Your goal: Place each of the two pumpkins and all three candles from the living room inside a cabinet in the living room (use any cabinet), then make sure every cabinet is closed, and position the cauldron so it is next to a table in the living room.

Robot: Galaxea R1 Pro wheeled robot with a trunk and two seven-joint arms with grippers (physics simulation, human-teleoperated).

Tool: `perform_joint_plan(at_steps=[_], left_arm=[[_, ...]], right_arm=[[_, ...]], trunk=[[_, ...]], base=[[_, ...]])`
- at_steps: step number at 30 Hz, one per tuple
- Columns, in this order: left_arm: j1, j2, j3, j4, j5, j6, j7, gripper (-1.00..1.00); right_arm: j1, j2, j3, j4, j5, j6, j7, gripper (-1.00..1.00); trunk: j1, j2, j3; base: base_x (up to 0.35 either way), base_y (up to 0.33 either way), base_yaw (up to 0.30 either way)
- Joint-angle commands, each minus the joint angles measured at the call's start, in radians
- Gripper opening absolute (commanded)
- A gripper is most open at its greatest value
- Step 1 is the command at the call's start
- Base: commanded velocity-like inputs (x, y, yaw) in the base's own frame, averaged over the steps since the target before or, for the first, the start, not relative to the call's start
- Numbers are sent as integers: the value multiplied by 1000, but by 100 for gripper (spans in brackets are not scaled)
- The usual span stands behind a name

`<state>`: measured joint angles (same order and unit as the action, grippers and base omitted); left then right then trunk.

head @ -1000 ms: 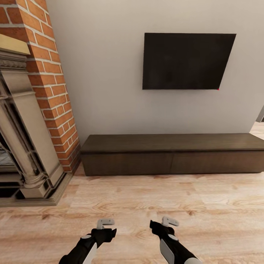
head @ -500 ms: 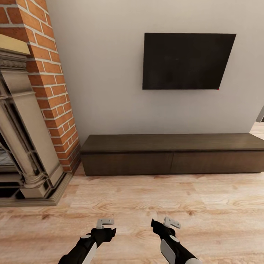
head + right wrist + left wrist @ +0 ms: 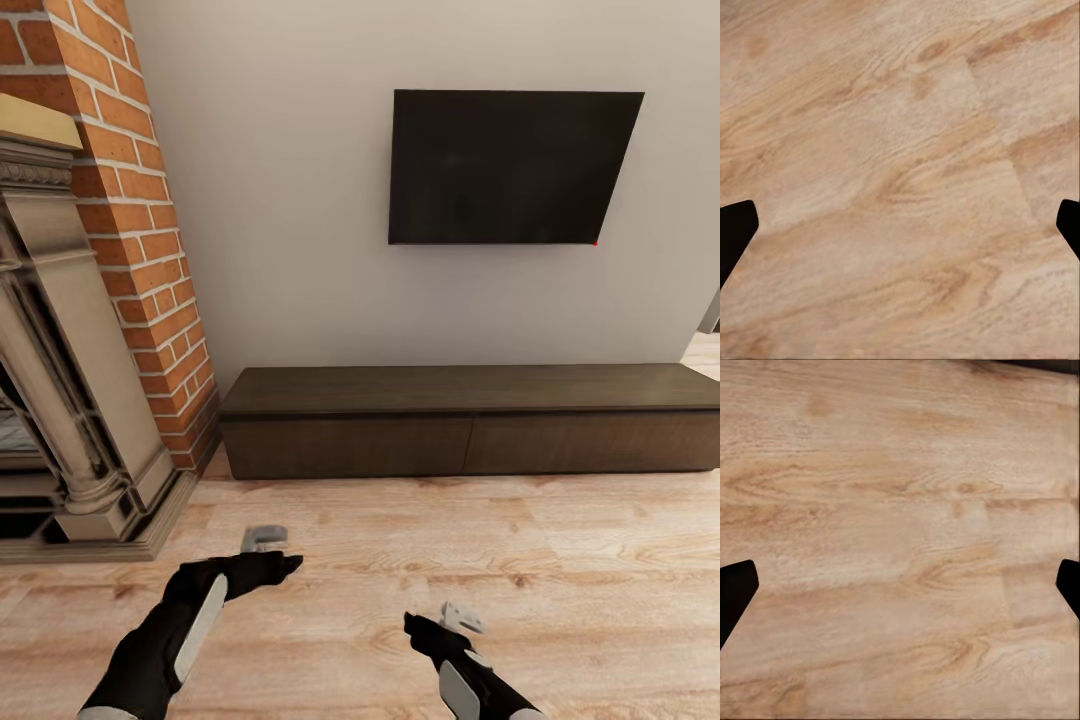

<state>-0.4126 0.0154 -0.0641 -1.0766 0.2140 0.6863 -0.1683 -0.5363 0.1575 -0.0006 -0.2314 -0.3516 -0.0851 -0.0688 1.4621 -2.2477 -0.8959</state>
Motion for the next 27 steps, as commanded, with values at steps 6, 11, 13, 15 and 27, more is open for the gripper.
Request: perform_joint_plan(at_steps=[6,11,13,15,27], left_arm=[[0,48,6,-253,67,275,-83,100],[0,50,1,-275,85,303,-95,100],[0,49,-3,-277,87,307,-96,100],[0,50,-4,-277,88,308,-98,100],[0,49,-4,-279,90,309,-99,100]], right_arm=[[-1,-27,-73,-82,-115,52,345,100],[-1,-47,-123,-121,-225,56,456,100],[-1,-59,-136,-125,-275,58,480,100],[0,-77,-141,-126,-321,58,488,100],[-44,-145,-143,-128,-521,59,487,100]], trunk=[[0,0,-1],[0,0,-1],[0,0,-1],[0,0,-1],[0,0,-1]], base=[[0,0,0],[0,0,0],[0,0,0],[0,0,0],[4,0,0]])
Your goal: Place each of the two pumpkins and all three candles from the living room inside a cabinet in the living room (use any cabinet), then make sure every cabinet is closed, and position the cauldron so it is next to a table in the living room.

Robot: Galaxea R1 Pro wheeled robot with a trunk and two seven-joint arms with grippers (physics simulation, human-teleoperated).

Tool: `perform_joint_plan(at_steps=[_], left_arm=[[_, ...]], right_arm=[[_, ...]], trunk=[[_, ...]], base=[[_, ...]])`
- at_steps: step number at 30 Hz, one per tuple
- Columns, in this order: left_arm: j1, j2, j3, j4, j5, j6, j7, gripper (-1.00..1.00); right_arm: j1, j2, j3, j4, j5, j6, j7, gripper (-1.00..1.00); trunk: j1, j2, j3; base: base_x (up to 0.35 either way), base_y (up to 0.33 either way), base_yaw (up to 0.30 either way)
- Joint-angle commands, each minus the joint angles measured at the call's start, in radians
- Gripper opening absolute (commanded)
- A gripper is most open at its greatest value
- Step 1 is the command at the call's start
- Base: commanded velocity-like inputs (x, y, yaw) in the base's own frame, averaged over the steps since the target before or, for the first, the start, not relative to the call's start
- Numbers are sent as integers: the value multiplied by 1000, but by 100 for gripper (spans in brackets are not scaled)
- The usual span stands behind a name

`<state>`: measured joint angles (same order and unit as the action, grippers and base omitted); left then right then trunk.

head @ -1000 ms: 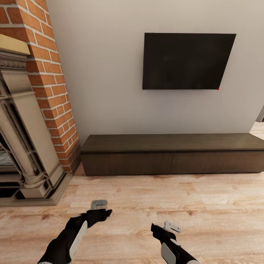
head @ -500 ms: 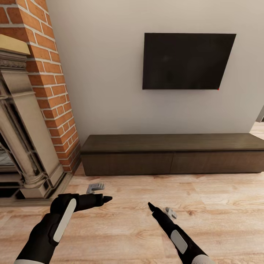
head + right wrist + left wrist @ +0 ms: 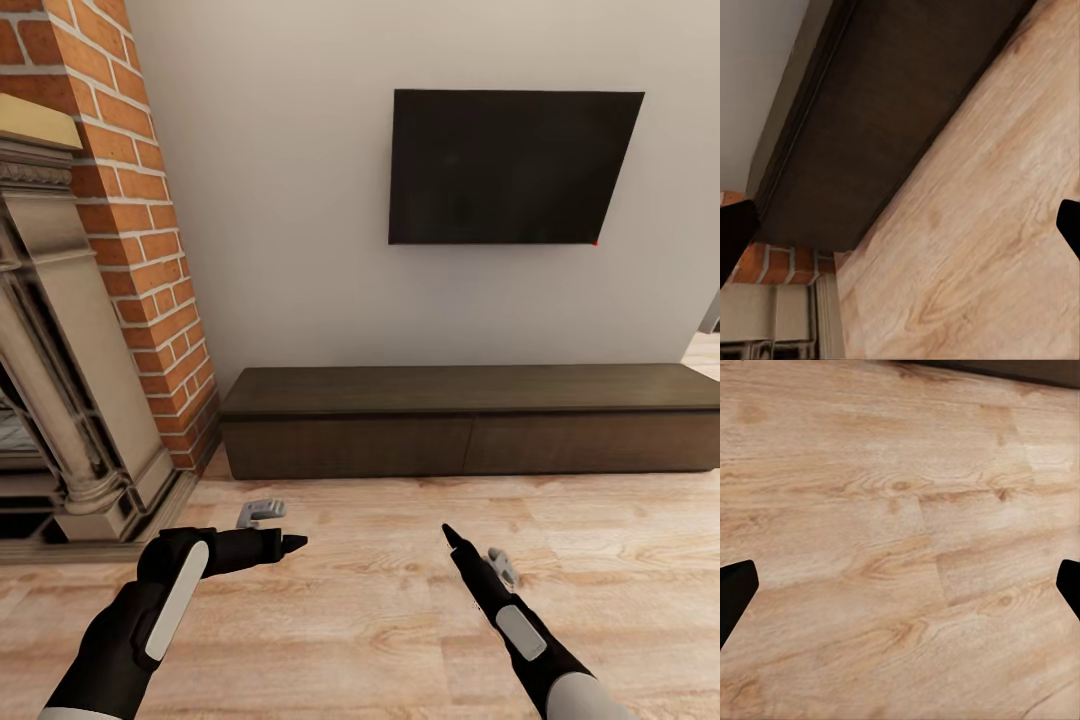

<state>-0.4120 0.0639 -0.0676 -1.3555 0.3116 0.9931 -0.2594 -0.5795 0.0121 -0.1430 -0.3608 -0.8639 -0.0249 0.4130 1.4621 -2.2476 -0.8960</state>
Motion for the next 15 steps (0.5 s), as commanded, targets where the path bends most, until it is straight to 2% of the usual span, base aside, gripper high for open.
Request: perform_joint_plan(at_steps=[1,4,8,12,15], left_arm=[[-1,1,0,-1,-8,2,-8,100],[-1,0,1,-1,-9,3,-9,100],[-1,0,3,-2,-10,3,-19,100],[-1,-1,1,-5,-11,3,-39,100],[-1,-2,0,-6,-12,2,-44,100]], right_arm=[[-12,0,-1,2,-12,0,4,100],[-34,-1,-1,4,-23,0,3,100],[-52,0,0,3,-67,25,-4,100],[-58,-1,-1,0,-86,78,-14,100],[-60,-5,-2,0,-95,86,-30,100]], trunk=[[0,0,-1],[0,0,-1],[0,0,-1],[0,0,-1],[0,0,-1]], base=[[99,0,0],[205,0,0],[204,0,0],[47,0,0],[12,0,0]])
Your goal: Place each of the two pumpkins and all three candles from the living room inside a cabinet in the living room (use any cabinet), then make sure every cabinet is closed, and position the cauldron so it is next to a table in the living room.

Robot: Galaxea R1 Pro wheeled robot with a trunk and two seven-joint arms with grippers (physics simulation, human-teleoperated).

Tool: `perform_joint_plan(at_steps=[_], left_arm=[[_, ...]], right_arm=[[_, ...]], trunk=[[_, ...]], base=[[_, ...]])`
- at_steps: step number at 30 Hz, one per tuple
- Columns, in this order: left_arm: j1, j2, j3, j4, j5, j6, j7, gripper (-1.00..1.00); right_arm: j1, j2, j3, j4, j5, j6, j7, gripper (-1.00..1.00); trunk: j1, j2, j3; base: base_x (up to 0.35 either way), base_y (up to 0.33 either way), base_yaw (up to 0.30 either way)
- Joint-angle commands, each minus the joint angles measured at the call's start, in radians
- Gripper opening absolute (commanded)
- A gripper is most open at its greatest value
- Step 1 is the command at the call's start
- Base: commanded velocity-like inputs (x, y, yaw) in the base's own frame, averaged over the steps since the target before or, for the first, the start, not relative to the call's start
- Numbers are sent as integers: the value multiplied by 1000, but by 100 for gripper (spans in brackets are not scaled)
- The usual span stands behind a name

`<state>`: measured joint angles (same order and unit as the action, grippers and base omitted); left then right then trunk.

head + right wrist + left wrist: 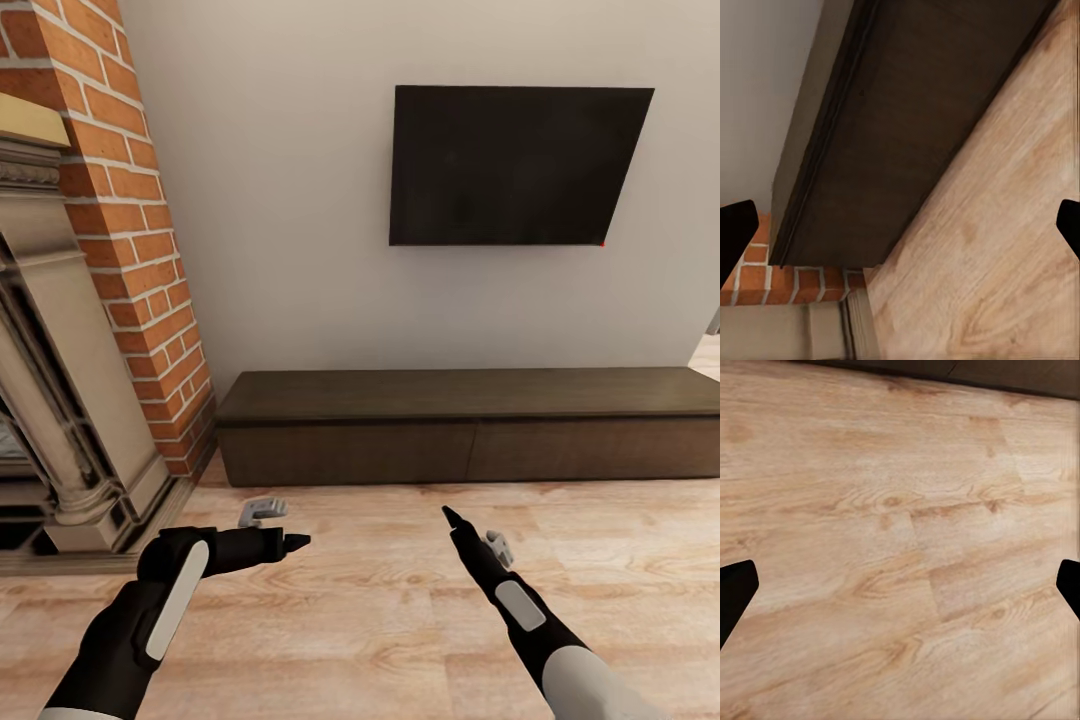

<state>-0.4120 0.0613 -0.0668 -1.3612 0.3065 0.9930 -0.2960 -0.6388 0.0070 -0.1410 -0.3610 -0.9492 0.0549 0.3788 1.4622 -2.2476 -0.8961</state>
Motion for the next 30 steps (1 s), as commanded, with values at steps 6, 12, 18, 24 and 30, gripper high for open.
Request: perform_joint_plan(at_steps=[6,12,18,24,30], left_arm=[[-1,-4,-21,-1,-7,3,-9,100],[-1,-6,-46,0,1,4,-18,100],[-1,8,-138,4,136,10,-85,100],[-1,65,-229,1,306,13,-98,100],[-4,190,-314,-4,547,11,-97,100]], right_arm=[[-1,-5,-5,0,-39,-27,-7,100],[-1,-5,-3,-1,-43,-36,-7,100],[-1,-5,-5,0,-100,-54,-3,100],[-1,-1,-2,-1,-212,-72,3,100],[-1,-5,-3,-1,-227,-90,4,100]], trunk=[[0,0,-1],[0,0,-1],[0,0,-1],[0,0,-1],[0,0,-1]], base=[[72,0,0],[169,0,0],[11,0,0],[0,0,0],[70,0,0]])
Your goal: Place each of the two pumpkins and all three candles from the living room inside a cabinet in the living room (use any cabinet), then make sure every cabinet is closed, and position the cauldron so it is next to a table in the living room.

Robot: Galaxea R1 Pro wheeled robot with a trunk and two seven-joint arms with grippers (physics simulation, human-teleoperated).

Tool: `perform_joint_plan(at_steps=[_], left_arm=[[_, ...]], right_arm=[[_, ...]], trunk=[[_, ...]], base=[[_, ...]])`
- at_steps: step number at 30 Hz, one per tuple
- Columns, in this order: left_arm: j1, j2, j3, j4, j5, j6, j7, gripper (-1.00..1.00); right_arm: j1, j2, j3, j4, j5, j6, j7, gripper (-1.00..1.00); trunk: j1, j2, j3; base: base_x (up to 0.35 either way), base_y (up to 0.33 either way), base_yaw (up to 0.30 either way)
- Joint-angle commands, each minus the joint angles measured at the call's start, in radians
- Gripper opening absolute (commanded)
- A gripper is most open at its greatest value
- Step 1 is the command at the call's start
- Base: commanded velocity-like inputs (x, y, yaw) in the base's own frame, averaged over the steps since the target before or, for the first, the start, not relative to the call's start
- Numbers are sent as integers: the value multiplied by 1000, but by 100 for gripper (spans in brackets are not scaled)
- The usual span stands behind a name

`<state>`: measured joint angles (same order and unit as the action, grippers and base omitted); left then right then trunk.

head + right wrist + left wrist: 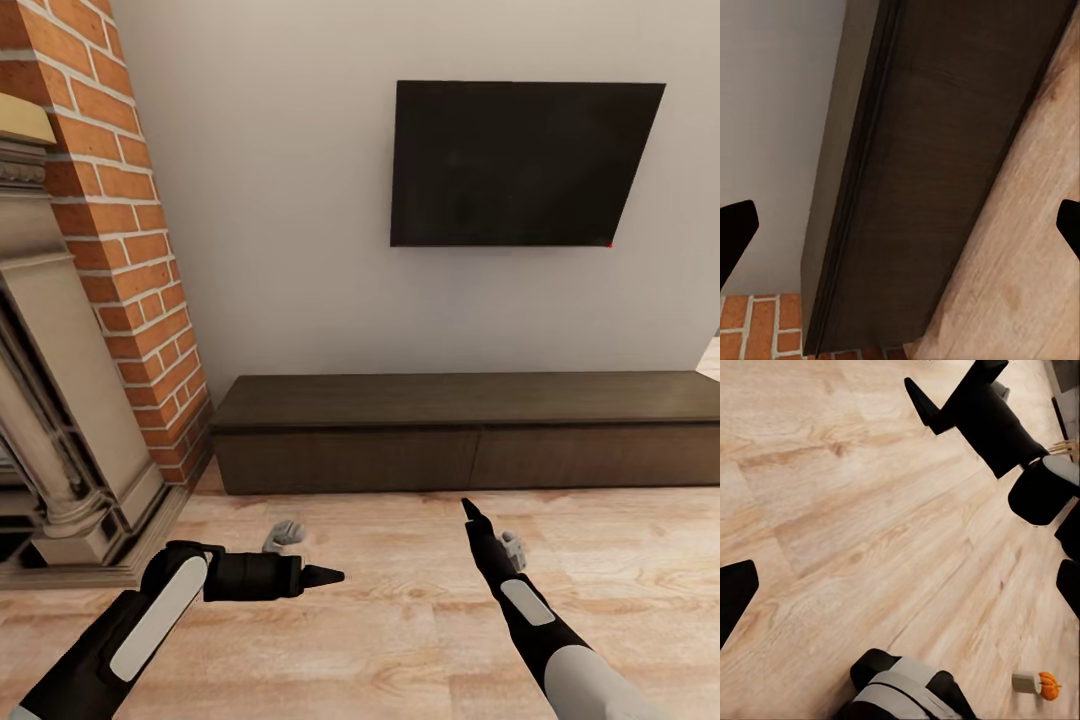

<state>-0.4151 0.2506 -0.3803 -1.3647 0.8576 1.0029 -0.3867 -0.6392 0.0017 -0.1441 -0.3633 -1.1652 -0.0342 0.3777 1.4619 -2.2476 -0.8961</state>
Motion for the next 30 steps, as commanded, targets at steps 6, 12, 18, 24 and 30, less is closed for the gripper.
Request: perform_joint_plan(at_steps=[6,12,18,24,30], left_arm=[[-2,30,-10,-1,39,0,-7,100],[-2,31,-11,-1,43,0,-8,100],[-2,33,-11,-1,43,0,-8,100],[-2,33,-7,0,43,0,-8,100],[-2,32,-10,-1,43,0,-8,100]], right_arm=[[-1,-2,5,0,-4,44,2,100],[-1,-1,6,0,1,54,-4,100],[-1,0,6,0,-1,59,-4,100],[-1,-1,6,0,-10,60,-1,100],[-1,-1,5,1,-12,60,-2,100]], trunk=[[0,0,-1],[0,0,-1],[0,0,-1],[0,0,-1],[0,0,-1]], base=[[97,0,0],[175,0,0],[99,0,0],[250,0,0],[275,0,0]])
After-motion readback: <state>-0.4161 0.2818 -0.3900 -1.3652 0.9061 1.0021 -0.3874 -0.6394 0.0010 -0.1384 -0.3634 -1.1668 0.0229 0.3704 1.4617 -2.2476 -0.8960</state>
